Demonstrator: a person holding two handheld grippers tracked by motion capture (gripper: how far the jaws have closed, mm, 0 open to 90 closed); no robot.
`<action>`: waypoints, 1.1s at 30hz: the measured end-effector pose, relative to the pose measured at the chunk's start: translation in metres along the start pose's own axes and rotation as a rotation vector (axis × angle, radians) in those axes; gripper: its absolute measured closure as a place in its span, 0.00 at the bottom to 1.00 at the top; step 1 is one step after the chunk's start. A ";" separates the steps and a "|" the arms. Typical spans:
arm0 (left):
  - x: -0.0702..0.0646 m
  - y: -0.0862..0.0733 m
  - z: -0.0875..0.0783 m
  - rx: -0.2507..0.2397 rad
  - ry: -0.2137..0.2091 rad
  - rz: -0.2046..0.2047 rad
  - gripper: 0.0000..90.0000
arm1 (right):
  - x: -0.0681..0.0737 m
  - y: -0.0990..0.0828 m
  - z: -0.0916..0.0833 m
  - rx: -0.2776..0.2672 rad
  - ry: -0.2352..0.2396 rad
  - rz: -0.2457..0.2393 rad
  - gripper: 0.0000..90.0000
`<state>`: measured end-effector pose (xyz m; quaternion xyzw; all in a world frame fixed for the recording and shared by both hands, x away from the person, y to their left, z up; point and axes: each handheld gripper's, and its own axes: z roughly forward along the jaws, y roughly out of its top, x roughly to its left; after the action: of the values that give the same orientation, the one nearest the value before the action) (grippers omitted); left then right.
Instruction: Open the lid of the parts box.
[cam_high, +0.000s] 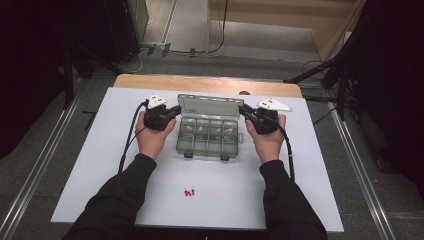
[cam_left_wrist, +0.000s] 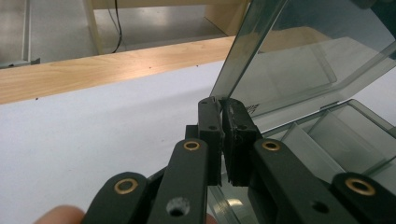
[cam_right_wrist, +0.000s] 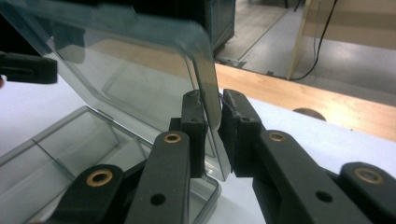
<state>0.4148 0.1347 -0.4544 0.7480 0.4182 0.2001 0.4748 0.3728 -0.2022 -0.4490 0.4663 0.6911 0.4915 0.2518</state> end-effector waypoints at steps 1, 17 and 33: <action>0.000 0.000 0.000 -0.001 0.003 0.001 0.96 | -0.001 -0.001 0.002 0.003 -0.003 0.002 0.89; 0.002 0.001 0.004 -0.013 0.001 -0.020 0.96 | -0.004 -0.013 0.021 0.007 -0.056 0.049 0.95; 0.009 0.001 0.019 0.003 0.012 -0.039 0.93 | -0.010 -0.009 0.029 0.012 -0.043 0.081 0.95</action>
<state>0.4337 0.1316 -0.4638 0.7393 0.4360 0.1947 0.4749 0.3969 -0.1986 -0.4702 0.5056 0.6692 0.4871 0.2436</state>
